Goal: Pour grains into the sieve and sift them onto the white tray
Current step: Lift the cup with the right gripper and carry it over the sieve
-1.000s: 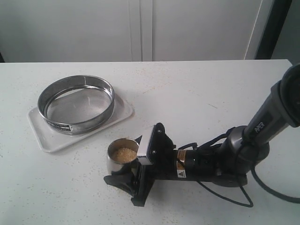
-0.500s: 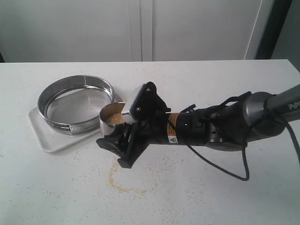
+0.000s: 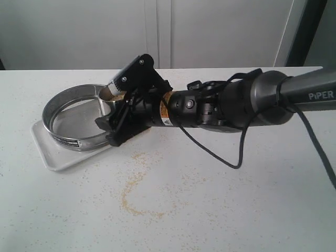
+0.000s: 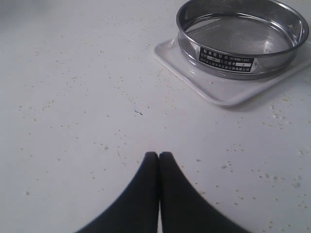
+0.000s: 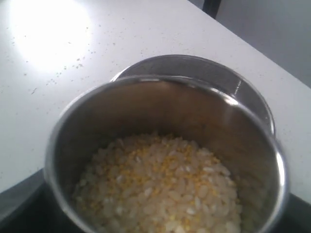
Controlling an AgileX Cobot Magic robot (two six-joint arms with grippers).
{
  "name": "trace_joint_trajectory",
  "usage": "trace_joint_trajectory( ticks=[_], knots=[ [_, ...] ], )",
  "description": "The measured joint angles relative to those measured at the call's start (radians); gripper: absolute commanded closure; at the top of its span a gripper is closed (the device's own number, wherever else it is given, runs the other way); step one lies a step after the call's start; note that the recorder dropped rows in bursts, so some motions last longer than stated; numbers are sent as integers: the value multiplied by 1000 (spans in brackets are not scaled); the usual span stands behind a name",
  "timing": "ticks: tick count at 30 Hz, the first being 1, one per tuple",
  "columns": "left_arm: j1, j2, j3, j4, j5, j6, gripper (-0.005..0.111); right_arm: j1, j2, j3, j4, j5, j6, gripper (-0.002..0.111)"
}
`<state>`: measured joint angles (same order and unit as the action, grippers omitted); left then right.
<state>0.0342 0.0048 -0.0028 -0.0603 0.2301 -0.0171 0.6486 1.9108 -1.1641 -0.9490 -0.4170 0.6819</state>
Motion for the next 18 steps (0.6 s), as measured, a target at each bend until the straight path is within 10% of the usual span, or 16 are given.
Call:
trace_joint_trajectory(
  ticks=[18],
  knots=[
    [0, 0, 0, 0, 0, 0, 107, 46, 15, -250, 1, 362, 77, 108]
  ],
)
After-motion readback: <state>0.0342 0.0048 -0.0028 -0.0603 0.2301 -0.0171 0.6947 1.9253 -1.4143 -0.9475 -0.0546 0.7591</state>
